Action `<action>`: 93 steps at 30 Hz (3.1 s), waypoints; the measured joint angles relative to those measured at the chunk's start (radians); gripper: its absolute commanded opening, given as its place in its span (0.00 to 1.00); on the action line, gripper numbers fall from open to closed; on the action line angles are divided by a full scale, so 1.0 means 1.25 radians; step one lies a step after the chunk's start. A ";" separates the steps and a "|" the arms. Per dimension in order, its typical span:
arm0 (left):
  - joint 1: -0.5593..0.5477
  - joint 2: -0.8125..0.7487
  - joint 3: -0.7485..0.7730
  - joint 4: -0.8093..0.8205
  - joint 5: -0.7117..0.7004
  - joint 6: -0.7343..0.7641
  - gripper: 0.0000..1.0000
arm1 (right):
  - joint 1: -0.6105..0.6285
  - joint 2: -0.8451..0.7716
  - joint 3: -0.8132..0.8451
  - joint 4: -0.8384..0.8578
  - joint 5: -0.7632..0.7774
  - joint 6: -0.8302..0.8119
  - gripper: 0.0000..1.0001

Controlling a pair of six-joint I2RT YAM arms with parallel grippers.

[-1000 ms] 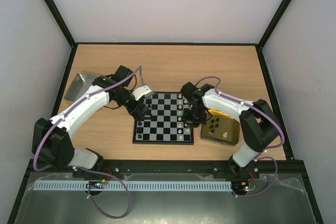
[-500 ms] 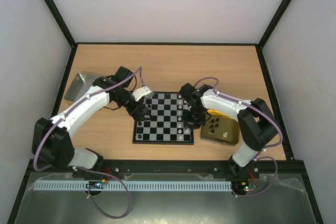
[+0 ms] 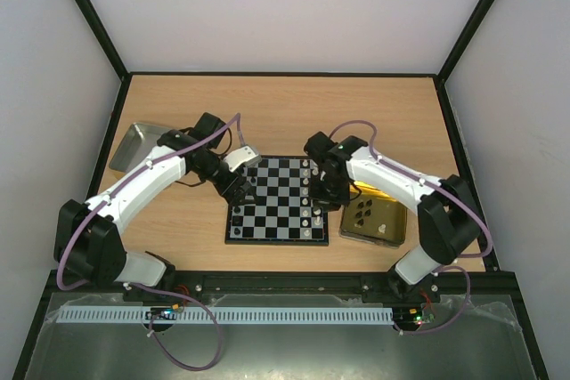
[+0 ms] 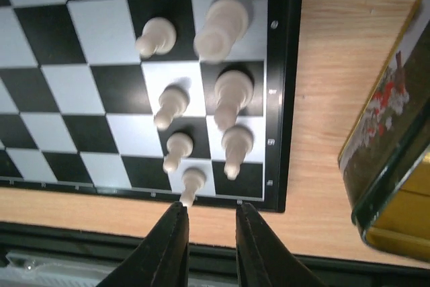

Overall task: Set up the chess pieces on the board
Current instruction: Place the chess piece on the chessboard, then adjust the chess piece on the chessboard, then pick up the chess piece from the storage box.

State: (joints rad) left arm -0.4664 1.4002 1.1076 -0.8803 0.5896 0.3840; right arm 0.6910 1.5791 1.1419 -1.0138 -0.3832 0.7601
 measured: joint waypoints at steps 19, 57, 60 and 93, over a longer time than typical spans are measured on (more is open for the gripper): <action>0.000 -0.001 -0.009 0.002 -0.006 -0.002 0.99 | 0.147 0.084 0.009 -0.009 -0.019 -0.007 0.20; 0.000 -0.010 -0.023 0.006 -0.012 -0.003 0.99 | 0.147 0.125 0.010 0.028 -0.029 -0.028 0.18; 0.000 -0.010 -0.023 0.006 -0.012 -0.003 0.99 | 0.147 0.125 0.011 0.023 -0.018 -0.028 0.19; 0.000 0.001 -0.017 0.006 -0.011 -0.003 0.99 | -0.446 -0.256 -0.263 -0.108 0.156 -0.067 0.33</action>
State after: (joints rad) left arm -0.4667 1.4017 1.0859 -0.8730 0.5758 0.3805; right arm 0.1329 1.2587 0.8135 -1.1484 -0.1886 0.6758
